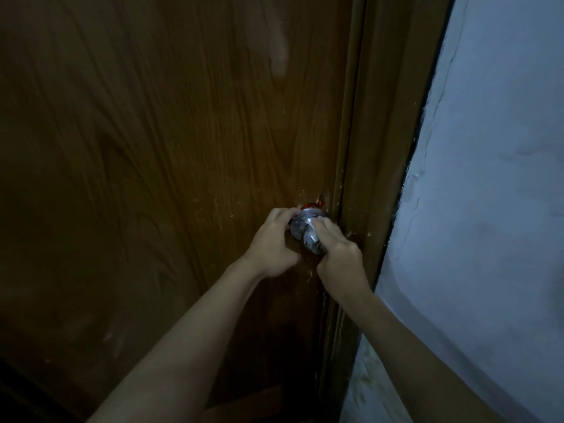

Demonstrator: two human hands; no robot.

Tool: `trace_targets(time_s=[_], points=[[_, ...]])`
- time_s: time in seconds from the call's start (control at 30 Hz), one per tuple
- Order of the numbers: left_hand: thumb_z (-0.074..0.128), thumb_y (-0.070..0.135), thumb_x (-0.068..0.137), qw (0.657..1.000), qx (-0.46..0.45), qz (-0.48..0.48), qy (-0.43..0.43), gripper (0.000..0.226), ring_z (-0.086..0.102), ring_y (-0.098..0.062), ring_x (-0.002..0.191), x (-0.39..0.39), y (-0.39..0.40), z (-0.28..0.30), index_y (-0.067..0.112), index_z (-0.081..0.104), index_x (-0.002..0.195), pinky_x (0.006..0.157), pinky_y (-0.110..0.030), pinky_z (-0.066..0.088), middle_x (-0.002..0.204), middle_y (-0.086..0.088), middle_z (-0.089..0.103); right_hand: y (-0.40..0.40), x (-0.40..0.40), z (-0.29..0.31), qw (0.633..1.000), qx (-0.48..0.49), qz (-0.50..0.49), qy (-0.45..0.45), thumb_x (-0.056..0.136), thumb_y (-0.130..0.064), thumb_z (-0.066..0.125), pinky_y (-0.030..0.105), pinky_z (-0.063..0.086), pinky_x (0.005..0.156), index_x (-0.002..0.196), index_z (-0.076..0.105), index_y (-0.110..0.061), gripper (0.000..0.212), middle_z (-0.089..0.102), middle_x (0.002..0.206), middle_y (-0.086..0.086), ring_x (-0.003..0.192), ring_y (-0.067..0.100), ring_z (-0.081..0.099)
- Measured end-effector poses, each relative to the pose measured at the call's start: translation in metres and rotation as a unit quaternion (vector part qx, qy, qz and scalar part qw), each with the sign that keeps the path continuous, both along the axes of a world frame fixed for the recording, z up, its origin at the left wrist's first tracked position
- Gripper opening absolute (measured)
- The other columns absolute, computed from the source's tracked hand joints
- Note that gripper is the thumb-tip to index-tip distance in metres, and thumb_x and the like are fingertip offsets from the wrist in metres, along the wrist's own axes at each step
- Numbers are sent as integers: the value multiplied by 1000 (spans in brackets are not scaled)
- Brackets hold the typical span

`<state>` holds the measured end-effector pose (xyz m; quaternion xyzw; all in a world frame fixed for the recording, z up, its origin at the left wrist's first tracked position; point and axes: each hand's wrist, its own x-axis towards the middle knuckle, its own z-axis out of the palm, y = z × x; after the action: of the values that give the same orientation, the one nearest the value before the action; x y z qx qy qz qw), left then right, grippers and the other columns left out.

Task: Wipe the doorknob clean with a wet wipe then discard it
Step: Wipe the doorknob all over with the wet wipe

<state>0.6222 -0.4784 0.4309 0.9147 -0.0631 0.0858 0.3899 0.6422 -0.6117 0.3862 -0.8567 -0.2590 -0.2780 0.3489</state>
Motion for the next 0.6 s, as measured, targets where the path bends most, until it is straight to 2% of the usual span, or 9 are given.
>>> trace_targets(time_s=[0.07,0.13,0.17,0.23,0.3,0.37,0.47,0.6], points=[[69,-4,69,1000,-7,-4,-1,86,37,-16,126,-2,1,-2,14,28,142,90,-20,37,140,-2,31,-5,-7,-6,1000,0,1,-14,68,23,59,47,37,99,123,52,4,58,57,125,25,119,35,53],[68,-2,71,1000,-20,-11,1,85,35,-12,124,-6,2,-6,17,26,143,94,-22,36,140,0,30,-10,-16,-13,999,24,-4,-26,69,22,59,43,45,94,123,52,3,58,58,124,24,116,34,54],[67,-2,71,1000,-28,-13,-3,84,33,-10,124,-9,3,-8,18,27,143,97,-22,34,140,1,30,-13,-20,-16,999,43,-7,-20,72,20,58,32,49,90,124,52,2,55,61,120,23,111,30,58],[66,-1,72,998,-43,-3,-38,79,33,-6,123,-17,0,-17,19,31,140,99,-20,32,135,5,33,-19,-29,-20,994,99,-18,44,77,17,53,8,49,72,124,54,-3,52,69,107,18,92,22,66],[66,1,73,992,-68,35,-104,63,42,-4,114,-26,-5,-27,19,44,130,92,-15,36,126,6,42,-22,-34,-25,981,165,-21,98,79,12,50,1,43,60,119,60,-7,46,71,96,9,81,18,66],[68,6,75,980,-94,75,-158,41,51,-4,97,-37,-13,-35,20,55,111,78,-12,41,111,4,53,-23,-39,-21,966,229,-18,116,80,1,53,3,45,61,110,65,-13,35,69,93,1,82,14,65],[65,21,76,968,-117,77,-206,18,55,-7,81,-49,-24,-41,22,58,93,65,-16,45,92,5,58,-20,-43,-8,934,303,29,185,79,-6,63,15,51,61,98,64,-19,24,66,90,-3,80,6,62],[58,36,78,964,-104,60,-238,28,57,-5,89,-53,-31,-38,20,62,102,69,-16,49,100,6,59,-14,-46,5,920,324,100,194,79,-2,64,20,53,63,91,62,-18,20,67,87,0,80,9,65]])
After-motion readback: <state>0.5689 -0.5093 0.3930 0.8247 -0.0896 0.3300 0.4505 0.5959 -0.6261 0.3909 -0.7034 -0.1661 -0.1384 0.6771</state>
